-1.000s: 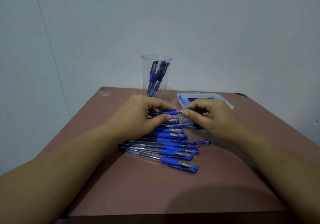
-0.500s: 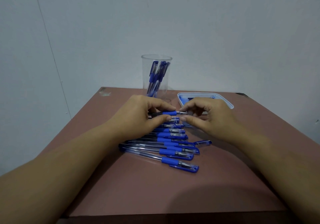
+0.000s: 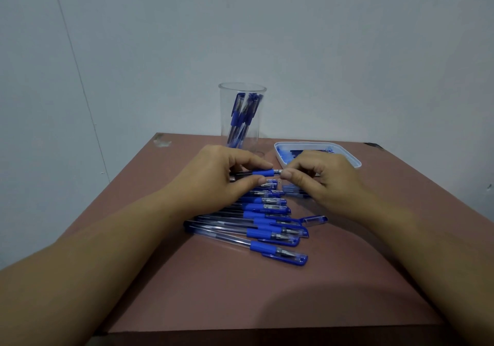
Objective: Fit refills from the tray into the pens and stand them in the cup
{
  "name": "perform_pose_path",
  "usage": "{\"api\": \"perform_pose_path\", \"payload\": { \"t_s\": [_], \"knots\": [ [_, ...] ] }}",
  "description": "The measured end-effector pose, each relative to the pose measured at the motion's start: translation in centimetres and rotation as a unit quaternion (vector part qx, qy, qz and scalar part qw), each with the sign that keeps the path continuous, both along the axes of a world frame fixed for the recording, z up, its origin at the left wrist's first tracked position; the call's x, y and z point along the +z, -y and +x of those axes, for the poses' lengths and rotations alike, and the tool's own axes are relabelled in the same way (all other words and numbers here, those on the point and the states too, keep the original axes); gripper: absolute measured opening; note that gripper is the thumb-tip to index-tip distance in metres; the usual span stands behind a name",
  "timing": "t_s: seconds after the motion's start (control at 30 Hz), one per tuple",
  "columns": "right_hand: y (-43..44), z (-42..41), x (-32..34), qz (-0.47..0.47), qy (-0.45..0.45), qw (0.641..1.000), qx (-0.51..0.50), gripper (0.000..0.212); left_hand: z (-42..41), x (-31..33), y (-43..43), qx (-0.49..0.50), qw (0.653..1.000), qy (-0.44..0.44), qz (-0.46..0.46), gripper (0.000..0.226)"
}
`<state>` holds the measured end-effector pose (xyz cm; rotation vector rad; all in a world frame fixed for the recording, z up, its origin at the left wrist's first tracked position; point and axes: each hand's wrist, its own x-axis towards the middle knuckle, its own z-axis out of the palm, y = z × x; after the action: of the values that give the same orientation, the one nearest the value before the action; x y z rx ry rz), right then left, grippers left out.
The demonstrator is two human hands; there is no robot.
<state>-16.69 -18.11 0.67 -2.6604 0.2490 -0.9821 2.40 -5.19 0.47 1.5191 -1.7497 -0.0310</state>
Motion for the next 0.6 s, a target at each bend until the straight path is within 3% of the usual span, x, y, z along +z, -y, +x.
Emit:
{"api": "perform_pose_path", "payload": {
  "t_s": [0.1, 0.2, 0.3, 0.4, 0.47, 0.6],
  "knots": [
    [-0.13, -0.05, -0.12, 0.031, 0.007, 0.999, 0.016, 0.008, -0.07, 0.05, -0.07, -0.003, 1.000, -0.002, -0.008, 0.026],
    [-0.54, -0.08, -0.03, 0.025, 0.020, 0.999, 0.027, 0.016, -0.02, 0.09, -0.13, -0.007, 1.000, -0.002, -0.009, 0.025],
    [-0.57, 0.12, 0.16, 0.017, 0.010, 1.000, 0.010, 0.004, -0.04, 0.07, -0.11, -0.006, 1.000, -0.002, -0.004, 0.025],
    [-0.46, 0.10, 0.00, -0.001, 0.008, 1.000, -0.007, 0.025, -0.14, 0.10, -0.14, -0.011, 1.000, -0.006, -0.008, 0.025],
    [-0.51, -0.08, -0.01, 0.033, 0.007, 0.999, 0.017, 0.005, -0.12, 0.20, -0.17, -0.012, 1.000, -0.005, -0.018, 0.025],
    [-0.66, 0.01, 0.09, 0.022, 0.021, 0.999, 0.017, 0.008, -0.03, 0.19, -0.17, -0.008, 1.000, -0.006, -0.013, 0.025]
  ]
}}
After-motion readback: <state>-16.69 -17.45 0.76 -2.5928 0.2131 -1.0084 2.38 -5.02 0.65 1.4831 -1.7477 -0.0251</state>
